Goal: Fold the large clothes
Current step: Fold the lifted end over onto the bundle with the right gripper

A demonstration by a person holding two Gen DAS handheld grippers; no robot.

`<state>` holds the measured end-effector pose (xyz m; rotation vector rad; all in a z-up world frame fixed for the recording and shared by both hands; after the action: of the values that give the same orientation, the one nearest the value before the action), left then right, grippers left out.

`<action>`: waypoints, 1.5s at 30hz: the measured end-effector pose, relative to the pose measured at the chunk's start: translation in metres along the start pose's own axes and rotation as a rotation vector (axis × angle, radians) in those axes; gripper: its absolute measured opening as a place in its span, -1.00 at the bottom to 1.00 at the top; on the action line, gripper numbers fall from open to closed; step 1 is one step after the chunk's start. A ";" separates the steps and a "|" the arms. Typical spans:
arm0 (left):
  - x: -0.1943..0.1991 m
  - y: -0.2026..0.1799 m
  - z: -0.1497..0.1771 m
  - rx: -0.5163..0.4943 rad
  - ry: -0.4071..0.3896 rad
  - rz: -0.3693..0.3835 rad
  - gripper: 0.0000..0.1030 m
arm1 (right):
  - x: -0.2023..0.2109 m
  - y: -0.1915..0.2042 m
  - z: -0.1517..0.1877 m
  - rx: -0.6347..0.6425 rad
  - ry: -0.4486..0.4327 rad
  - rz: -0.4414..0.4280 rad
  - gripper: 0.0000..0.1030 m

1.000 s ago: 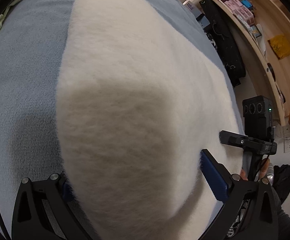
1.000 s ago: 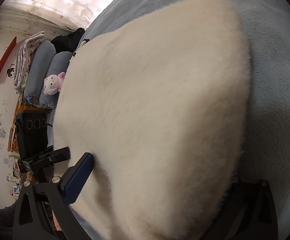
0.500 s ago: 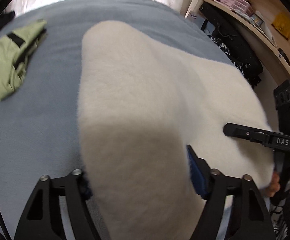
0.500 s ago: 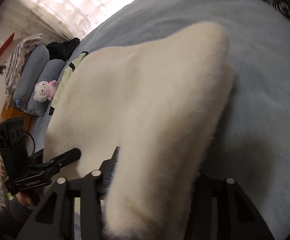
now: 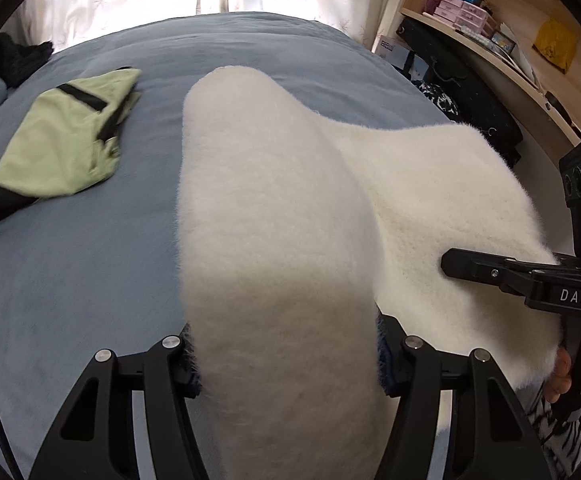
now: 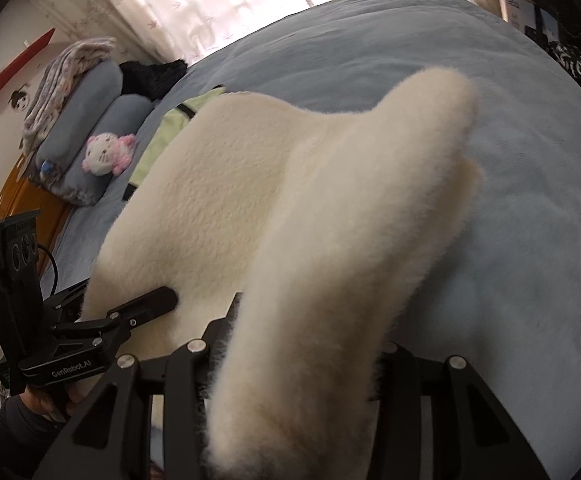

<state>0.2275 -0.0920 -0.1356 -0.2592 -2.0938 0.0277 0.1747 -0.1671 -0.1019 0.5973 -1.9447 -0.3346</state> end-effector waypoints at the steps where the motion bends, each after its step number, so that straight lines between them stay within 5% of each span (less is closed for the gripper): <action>1: 0.010 0.008 0.006 0.010 -0.001 -0.003 0.17 | -0.001 0.010 0.004 0.009 0.003 -0.002 -0.17; 9: 0.075 0.081 0.045 0.084 -0.046 -0.037 0.17 | -0.012 0.107 0.020 0.096 0.017 -0.051 -0.17; 18: 0.130 0.192 0.033 0.160 -0.114 -0.122 0.17 | -0.053 0.221 -0.017 0.210 0.012 -0.134 -0.17; 30: 0.130 0.317 -0.083 0.150 -0.212 -0.208 0.17 | -0.130 0.293 -0.154 0.259 -0.068 -0.204 -0.17; 45: 0.004 0.406 -0.227 0.050 -0.230 -0.224 0.17 | -0.259 0.261 -0.293 0.168 -0.163 -0.215 -0.17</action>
<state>0.4892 0.2858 -0.0664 0.0110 -2.3359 -0.0248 0.4615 0.2019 -0.0469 0.9172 -2.0821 -0.3660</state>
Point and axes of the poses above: each gripper's, at about its wrist camera, not at the fingertips, and x roughly against the way its jaws point, y to its left, z to its underside, the point moved 10 cm from there along -x, roughly the way its jaws point, and after that the axes turned 6 degrees about -z, right-handed, at the moved point
